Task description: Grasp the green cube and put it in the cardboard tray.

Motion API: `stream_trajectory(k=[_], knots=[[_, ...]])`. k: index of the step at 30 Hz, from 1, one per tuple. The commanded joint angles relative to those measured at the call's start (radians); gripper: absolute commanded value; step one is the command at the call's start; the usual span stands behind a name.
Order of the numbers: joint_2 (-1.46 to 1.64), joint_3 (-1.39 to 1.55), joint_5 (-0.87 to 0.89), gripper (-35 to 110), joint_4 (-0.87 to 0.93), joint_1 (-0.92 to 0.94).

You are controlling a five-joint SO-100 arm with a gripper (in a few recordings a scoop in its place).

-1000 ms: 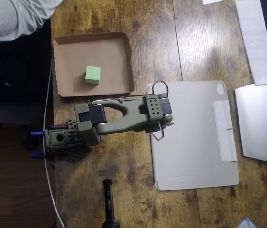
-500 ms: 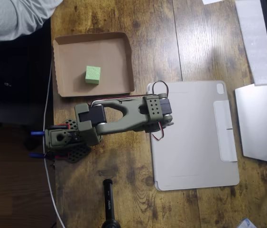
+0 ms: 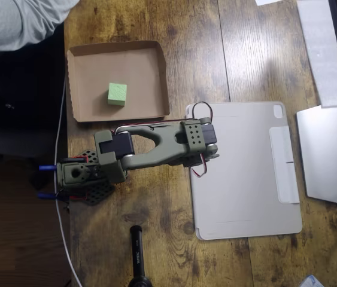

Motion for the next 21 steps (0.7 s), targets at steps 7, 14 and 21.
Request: stream_trajectory(k=[7,14,21], knots=[[0.032,-0.002,0.023,0,0.006,0.011],[0.037,-0.002,0.023,0,0.006,-0.002],[0.038,-0.002,0.023,0,0.006,-0.005]])
